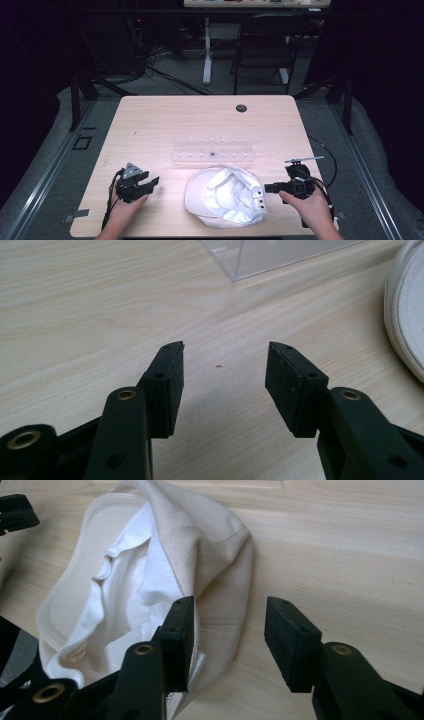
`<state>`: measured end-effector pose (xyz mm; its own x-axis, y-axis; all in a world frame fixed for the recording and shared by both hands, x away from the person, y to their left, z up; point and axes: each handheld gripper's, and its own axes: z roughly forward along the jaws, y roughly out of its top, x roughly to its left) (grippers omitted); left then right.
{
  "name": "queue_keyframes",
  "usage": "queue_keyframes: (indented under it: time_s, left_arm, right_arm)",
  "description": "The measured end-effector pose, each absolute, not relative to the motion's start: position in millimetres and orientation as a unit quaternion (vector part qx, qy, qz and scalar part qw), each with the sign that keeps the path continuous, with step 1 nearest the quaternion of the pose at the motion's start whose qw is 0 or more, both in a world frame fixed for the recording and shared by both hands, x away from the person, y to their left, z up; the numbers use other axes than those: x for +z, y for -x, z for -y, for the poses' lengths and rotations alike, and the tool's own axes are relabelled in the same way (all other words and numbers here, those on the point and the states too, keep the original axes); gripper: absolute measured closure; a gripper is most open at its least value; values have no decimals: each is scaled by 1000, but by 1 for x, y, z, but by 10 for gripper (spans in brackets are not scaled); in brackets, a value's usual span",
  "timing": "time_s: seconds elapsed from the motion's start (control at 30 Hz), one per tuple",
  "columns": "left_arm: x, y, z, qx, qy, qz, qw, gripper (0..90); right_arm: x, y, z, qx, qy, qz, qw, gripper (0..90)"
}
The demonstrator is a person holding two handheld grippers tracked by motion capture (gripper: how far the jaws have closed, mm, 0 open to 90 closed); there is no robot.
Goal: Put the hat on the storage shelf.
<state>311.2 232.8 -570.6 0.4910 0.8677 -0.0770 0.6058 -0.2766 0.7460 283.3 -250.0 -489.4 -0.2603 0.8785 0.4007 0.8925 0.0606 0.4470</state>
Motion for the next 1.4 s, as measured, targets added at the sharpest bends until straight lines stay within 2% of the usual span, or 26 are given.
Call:
queue_keyframes:
  time_s: [0.2, 0.43, 0.83, 1.03, 1.2, 1.4]
  left_arm:
    - [-571, -311, -232, 174, -780, -474, 369, 502]
    - [-571, -311, -232, 176, -783, -470, 368, 501]
    - [-572, -311, -232, 175, -783, -470, 368, 502]
    - [-572, -311, -232, 175, -781, -472, 370, 502]
    - [-571, -311, -232, 177, -781, -470, 370, 502]
    - [-571, -311, -232, 177, -781, -471, 370, 502]
  right_arm:
    - [-494, -279, 244, -322, 601, 730, 48, 536]
    - [-503, -278, 234, -315, 597, 735, 66, 509]
    - [-523, -280, 221, -303, 601, 731, 110, 516]
    - [-525, -281, 219, -297, 608, 729, 109, 593]
    - [-522, -283, 219, -287, 609, 731, 111, 710]
    - [-515, -286, 219, -275, 608, 739, 93, 730]
